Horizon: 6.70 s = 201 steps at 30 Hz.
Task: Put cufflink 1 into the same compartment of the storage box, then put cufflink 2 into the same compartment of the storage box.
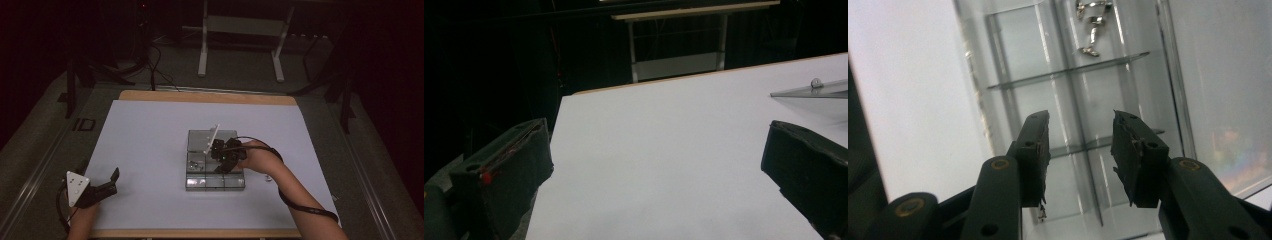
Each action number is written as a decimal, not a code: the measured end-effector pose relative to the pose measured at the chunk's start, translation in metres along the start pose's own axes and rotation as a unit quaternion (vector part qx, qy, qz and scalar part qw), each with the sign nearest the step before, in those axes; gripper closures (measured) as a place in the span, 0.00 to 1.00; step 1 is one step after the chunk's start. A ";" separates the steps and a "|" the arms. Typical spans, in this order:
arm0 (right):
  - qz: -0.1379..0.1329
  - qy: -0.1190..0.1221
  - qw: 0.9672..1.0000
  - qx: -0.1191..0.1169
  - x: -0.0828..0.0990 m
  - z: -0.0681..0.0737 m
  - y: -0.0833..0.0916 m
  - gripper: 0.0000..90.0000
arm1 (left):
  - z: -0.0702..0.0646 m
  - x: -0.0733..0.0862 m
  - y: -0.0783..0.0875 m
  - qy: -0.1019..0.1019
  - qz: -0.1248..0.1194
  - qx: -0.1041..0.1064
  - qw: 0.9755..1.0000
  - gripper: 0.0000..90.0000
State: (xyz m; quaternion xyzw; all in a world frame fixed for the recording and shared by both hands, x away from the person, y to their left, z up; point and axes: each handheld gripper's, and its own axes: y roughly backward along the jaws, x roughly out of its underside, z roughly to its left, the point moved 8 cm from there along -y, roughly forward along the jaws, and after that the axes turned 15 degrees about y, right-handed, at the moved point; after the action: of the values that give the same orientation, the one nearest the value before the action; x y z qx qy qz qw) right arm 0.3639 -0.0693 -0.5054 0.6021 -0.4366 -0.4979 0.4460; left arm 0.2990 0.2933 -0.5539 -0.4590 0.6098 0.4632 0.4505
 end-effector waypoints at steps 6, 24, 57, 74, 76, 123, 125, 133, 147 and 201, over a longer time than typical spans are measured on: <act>0.006 0.010 1.000 -0.008 0.019 0.012 0.004 0.68 | 0.000 0.000 0.000 -0.001 -0.002 -0.001 1.000 0.01; 0.050 0.007 0.999 0.002 0.091 0.023 0.022 0.66 | -0.001 0.000 0.000 -0.002 0.000 -0.001 1.000 0.01; 0.091 0.003 0.996 -0.004 0.184 0.017 -0.024 0.63 | -0.001 0.000 0.000 -0.003 0.001 -0.002 1.000 0.01; 0.091 -0.004 0.995 -0.036 0.173 0.015 -0.032 0.79 | 0.000 0.000 0.000 -0.002 0.001 -0.002 1.000 0.01; 0.096 -0.010 0.995 -0.035 0.173 0.014 -0.032 0.79 | 0.000 0.000 0.000 -0.002 0.001 -0.002 1.000 0.01; 0.030 0.104 0.993 -0.044 0.029 0.034 0.018 0.79 | 0.000 0.000 0.000 -0.001 0.001 0.002 1.000 0.01; 0.026 0.109 0.993 -0.047 0.019 0.036 0.014 0.79 | -0.001 0.000 0.000 -0.001 0.001 0.002 1.000 0.01; -0.002 0.131 0.990 -0.052 -0.010 0.038 0.000 0.79 | -0.001 0.000 0.000 -0.003 -0.001 0.005 1.000 0.01; -0.069 0.160 0.983 -0.050 -0.057 0.039 -0.007 0.79 | -0.002 -0.001 0.003 -0.004 -0.016 0.013 1.000 0.01; -0.071 0.142 0.986 -0.058 -0.060 0.017 -0.065 0.77 | -0.002 -0.002 0.006 -0.003 -0.025 0.020 0.999 0.01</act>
State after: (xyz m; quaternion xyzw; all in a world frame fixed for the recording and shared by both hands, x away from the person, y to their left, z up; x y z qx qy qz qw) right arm 0.3448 0.0016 -0.5573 0.6696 -0.2954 -0.4622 0.5007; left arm 0.2935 0.2922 -0.5510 -0.4635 0.6060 0.4405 0.4732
